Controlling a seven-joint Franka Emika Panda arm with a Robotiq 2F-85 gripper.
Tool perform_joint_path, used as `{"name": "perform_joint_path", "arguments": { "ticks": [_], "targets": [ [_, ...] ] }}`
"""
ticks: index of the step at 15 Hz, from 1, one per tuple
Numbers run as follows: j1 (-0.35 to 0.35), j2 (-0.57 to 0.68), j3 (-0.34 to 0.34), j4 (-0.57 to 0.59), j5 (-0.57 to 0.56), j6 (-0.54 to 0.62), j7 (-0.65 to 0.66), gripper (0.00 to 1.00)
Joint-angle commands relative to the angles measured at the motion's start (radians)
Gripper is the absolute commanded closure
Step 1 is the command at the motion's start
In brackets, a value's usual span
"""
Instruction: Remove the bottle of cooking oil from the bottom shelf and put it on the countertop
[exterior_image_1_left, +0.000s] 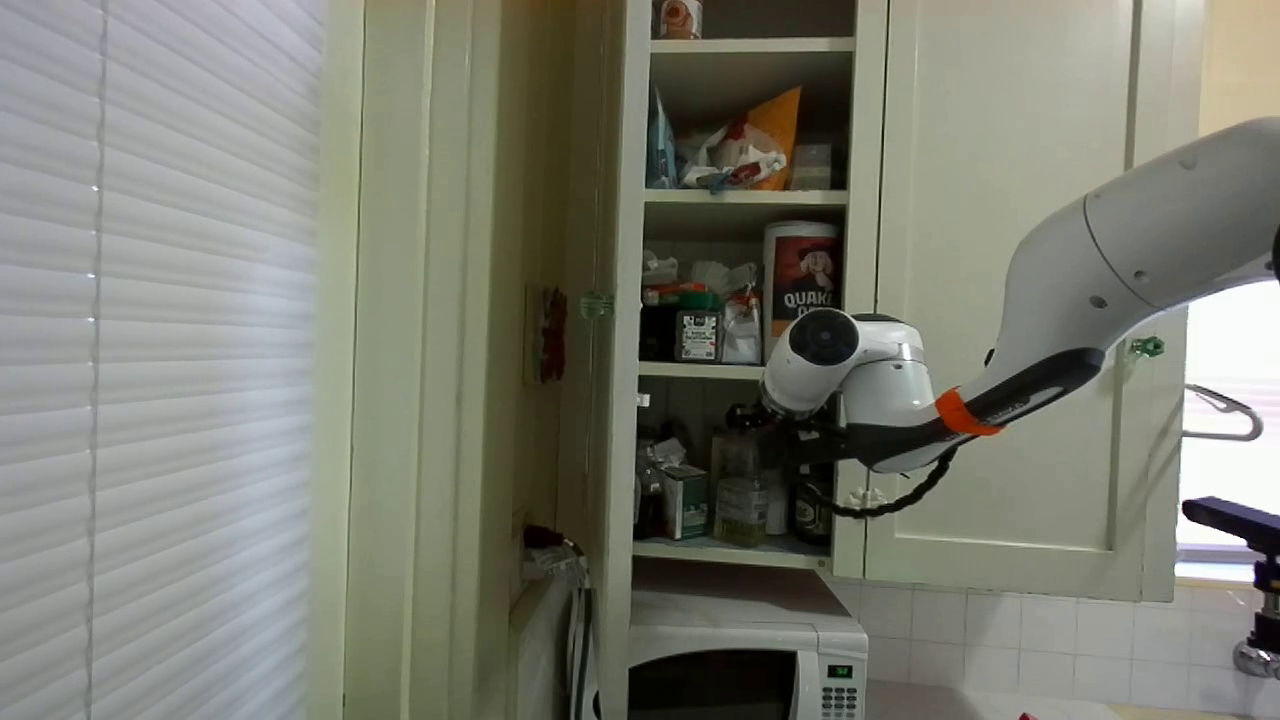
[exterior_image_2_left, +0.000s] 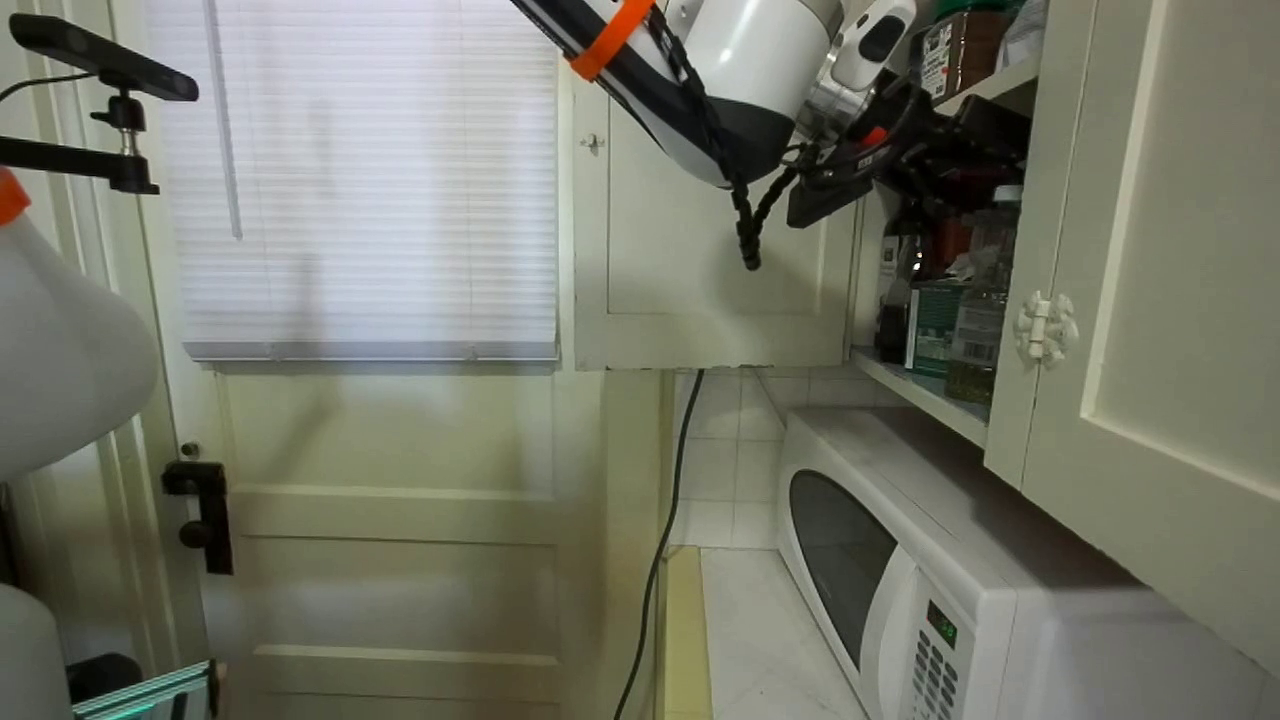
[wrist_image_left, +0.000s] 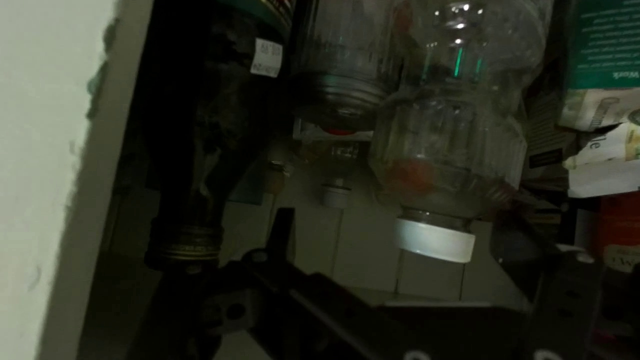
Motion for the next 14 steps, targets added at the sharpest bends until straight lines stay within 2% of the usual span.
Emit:
{"name": "perform_joint_path", "arguments": {
  "ticks": [1, 11, 12, 14],
  "targets": [
    [0.006, 0.04, 0.007, 0.041, -0.107, -0.024, 0.115, 0.0],
    [0.026, 0.087, 0.01, 0.08, -0.257, -0.053, 0.283, 0.0],
    [0.029, 0.091, 0.01, 0.083, -0.268, -0.06, 0.295, 0.21],
    [0.034, 0.095, 0.011, 0.084, -0.27, -0.081, 0.295, 0.34]
  ]
}}
